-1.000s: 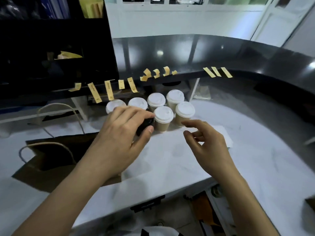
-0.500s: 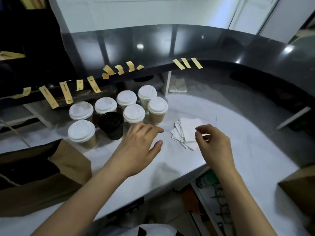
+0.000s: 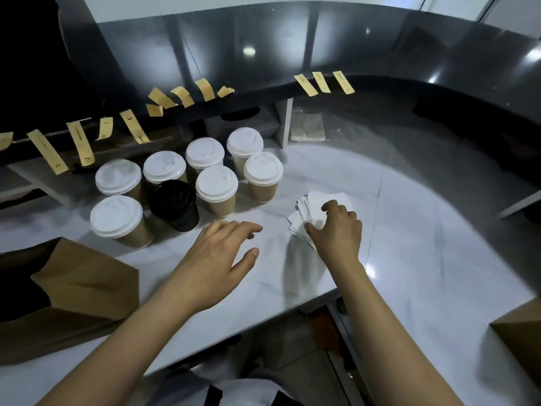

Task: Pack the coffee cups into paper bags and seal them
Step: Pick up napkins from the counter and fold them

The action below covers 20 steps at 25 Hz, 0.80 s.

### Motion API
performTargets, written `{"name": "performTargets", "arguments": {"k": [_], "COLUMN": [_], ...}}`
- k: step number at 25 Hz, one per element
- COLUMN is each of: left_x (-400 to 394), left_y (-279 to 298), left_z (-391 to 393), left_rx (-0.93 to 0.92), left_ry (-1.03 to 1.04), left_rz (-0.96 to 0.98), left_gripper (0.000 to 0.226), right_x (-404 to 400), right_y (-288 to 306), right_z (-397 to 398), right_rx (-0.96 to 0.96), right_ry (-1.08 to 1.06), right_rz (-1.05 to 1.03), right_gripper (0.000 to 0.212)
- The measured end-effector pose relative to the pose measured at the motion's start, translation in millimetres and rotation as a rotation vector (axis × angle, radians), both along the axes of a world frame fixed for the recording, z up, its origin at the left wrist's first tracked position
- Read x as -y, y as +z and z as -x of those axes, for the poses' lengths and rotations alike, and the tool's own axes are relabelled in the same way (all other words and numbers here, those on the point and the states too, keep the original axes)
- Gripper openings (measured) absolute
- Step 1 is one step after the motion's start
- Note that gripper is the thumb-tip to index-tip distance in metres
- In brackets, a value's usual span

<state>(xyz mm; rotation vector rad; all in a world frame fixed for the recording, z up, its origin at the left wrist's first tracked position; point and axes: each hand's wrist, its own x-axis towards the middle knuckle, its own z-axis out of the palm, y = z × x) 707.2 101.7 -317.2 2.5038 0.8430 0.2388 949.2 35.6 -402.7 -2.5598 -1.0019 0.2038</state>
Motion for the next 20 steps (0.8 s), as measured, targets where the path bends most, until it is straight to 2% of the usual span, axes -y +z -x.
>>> {"name": "performTargets", "arguments": {"k": [3,7,9,11,16,20], "left_x": [-4,-11,-11,-12,-15,-16], "left_y": [-1,-1,-1,-3,-3,-3], "left_z": [8,13,13,13,15,18], "left_rx": [-0.018,-0.015,-0.009,-0.003,0.011,0.015], "left_ry": [0.027,0.042,0.038,0.031,0.032,0.032], "left_rz": [0.024,0.038,0.046,0.052,0.063,0.068], "left_gripper": [0.042,0.043,0.043,0.042,0.042,0.039], "right_x": [-2,0,0,0,0,4], "right_y": [-13,-16,-14,-11,-5,-10], "right_z": [-4,-10,-14,-19,-21,-24], "right_rx": [0.024,0.09,0.125,0.122,0.143,0.18], "right_ry": [0.006,0.018,0.025,0.015,-0.018,0.044], "right_rz": [0.137,0.175,0.189,0.142,-0.125,-0.162], "right_gripper": [0.039,0.02,0.019,0.022,0.026,0.034]}}
